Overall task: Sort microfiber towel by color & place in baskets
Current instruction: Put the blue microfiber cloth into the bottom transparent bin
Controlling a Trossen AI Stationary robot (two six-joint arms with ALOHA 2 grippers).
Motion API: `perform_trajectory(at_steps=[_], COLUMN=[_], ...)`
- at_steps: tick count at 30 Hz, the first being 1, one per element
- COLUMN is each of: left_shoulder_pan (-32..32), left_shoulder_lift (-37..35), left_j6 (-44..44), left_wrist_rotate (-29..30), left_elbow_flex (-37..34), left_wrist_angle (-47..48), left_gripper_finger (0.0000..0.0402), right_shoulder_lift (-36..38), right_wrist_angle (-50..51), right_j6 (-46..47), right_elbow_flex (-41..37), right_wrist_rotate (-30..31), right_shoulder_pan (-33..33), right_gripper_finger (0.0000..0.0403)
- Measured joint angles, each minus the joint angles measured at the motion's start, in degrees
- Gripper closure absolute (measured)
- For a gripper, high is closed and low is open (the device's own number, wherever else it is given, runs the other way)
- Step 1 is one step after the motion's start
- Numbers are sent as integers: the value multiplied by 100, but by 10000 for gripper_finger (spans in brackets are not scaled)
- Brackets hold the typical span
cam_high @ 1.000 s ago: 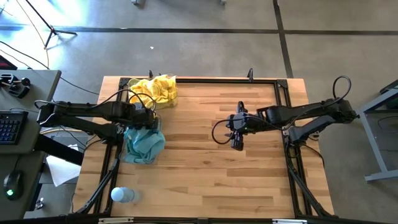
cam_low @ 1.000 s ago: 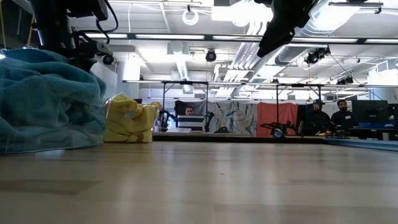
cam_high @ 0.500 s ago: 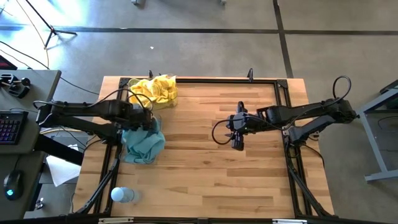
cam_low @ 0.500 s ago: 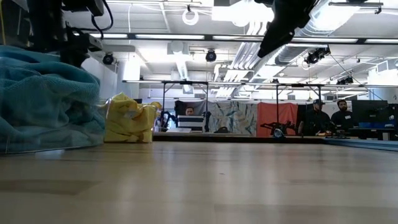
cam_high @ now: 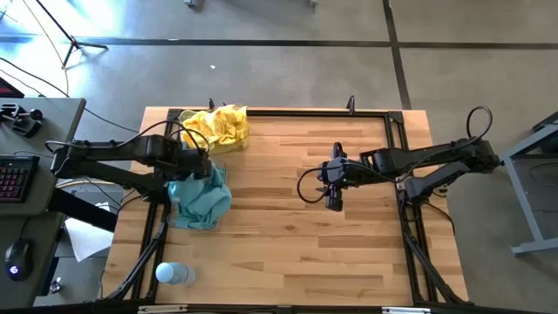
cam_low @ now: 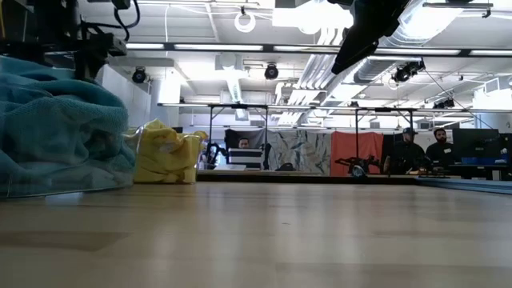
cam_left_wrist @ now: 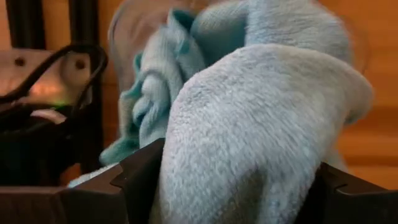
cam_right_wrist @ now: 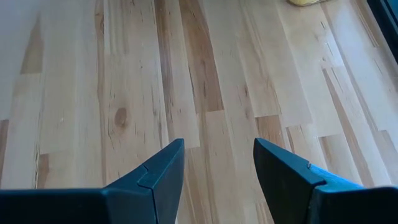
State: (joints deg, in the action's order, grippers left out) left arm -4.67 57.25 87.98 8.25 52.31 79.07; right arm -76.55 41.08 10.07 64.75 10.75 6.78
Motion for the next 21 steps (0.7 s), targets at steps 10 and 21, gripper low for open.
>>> perform_trajectory(at_steps=[10, 21], left_shoulder_pan=[26, 21], left_shoulder_lift=[1, 47], left_j6=[-33, 55], left_wrist_rotate=[-11, 65], left_elbow_flex=[278, 289], left_wrist_angle=[259, 410], left_gripper_finger=[145, 145], right_shoulder_lift=[2, 2], right_wrist_angle=[1, -13], right_j6=[-2, 16], right_elbow_flex=[0, 0], right_wrist_rotate=[1, 1], right_shoulder_pan=[-1, -3], right_gripper_finger=[215, 215])
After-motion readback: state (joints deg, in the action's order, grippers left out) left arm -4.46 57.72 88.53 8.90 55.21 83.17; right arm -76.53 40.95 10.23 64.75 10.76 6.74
